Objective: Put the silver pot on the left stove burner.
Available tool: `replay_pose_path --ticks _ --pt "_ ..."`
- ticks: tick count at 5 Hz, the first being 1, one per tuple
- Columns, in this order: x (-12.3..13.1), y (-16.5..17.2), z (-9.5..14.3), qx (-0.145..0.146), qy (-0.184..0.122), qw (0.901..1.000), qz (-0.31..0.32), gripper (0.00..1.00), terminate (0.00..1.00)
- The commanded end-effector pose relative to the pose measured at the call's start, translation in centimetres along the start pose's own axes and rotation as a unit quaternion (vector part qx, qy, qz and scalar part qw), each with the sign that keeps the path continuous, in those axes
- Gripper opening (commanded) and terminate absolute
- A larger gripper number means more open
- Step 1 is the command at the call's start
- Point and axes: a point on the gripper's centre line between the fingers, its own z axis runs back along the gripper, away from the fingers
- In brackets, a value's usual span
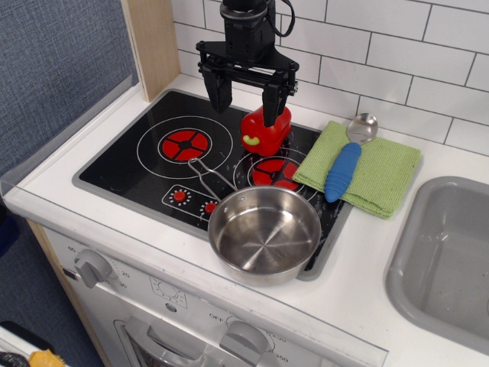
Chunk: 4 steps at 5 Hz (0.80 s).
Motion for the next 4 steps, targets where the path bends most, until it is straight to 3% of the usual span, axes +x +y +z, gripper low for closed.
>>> replay_pose_path --ticks 1,2,3,4 --pt "0.0 0.0 0.0 0.0 0.0 1.0 0.0 1.0 0.0" --pt "-0.2 -1.8 0.3 -0.043 -0.016 0.9985 -0.03 1.0 0.0" --pt "-0.2 -2.9 1.1 -0.06 -0.048 0.9959 -0.048 1.0 0.0" --pt "-1.2 -5.0 4.2 -0.064 -0.089 0.9901 -0.089 1.0 0.0"
